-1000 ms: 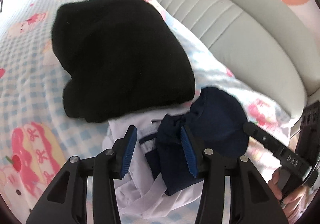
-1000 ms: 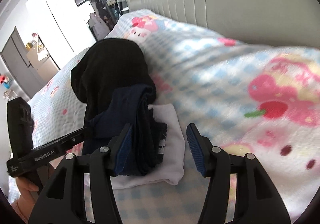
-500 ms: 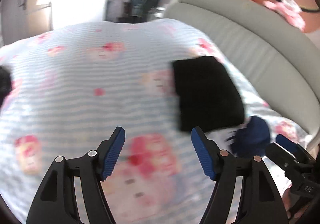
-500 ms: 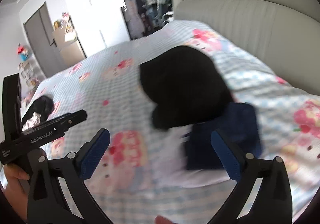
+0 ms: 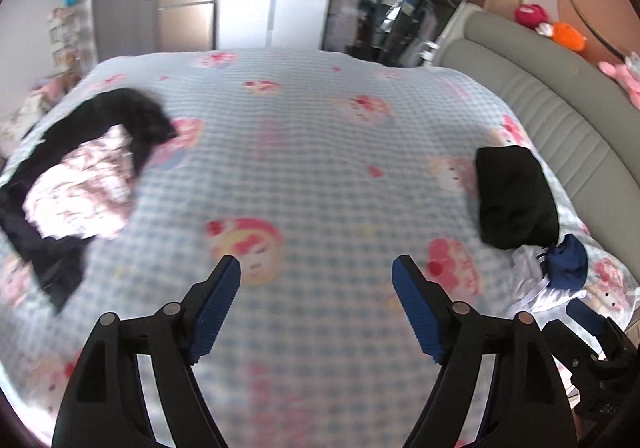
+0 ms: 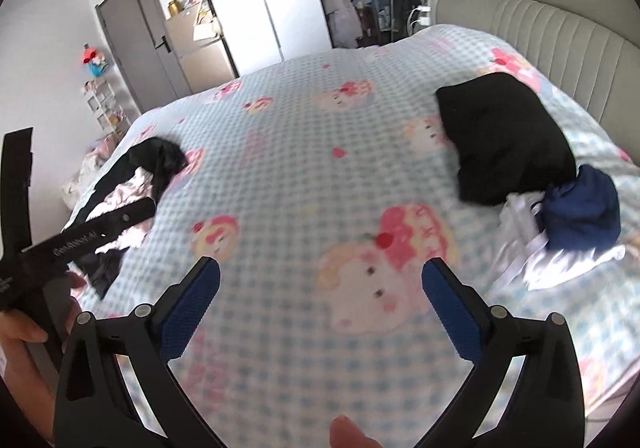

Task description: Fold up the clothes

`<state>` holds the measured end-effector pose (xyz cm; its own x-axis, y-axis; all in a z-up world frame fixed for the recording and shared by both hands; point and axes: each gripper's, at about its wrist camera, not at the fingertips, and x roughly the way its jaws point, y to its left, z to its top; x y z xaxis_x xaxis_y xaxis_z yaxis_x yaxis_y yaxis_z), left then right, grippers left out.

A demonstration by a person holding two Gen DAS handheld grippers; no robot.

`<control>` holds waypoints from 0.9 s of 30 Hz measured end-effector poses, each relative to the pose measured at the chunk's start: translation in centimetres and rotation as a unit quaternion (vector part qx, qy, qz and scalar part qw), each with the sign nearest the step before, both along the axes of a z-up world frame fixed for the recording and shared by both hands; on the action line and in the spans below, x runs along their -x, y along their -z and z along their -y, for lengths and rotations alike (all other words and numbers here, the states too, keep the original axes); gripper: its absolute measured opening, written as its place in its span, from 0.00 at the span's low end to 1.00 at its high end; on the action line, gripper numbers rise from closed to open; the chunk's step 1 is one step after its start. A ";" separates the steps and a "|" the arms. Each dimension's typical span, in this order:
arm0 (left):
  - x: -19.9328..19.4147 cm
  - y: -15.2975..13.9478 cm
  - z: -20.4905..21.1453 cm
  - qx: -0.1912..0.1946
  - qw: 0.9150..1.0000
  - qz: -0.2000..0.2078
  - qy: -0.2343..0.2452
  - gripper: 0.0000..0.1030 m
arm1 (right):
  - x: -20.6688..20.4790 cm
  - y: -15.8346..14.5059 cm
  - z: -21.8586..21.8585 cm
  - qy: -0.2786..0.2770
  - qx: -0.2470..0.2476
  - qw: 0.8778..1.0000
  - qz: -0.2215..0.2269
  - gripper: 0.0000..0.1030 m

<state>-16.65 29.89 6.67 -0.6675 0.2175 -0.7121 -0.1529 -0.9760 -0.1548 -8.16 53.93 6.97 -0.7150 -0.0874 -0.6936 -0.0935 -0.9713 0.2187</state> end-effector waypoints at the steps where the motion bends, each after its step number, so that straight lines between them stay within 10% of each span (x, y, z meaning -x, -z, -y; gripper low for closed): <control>1: -1.2 -0.1 1.2 0.003 1.000 -0.001 -0.005 0.78 | -0.6 0.1 1.0 0.000 -0.001 1.000 0.007 0.99; 27: -25.8 1.2 10.3 0.042 0.996 -0.054 -0.050 0.81 | -22.0 2.6 11.2 0.015 -0.085 0.996 0.007 1.00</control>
<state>9.20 19.55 5.43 -0.7568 0.0889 -0.6475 -0.0652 -0.9960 -0.0606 13.82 42.77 4.41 -0.7058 0.0525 -0.7064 -0.1240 -0.9910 0.0503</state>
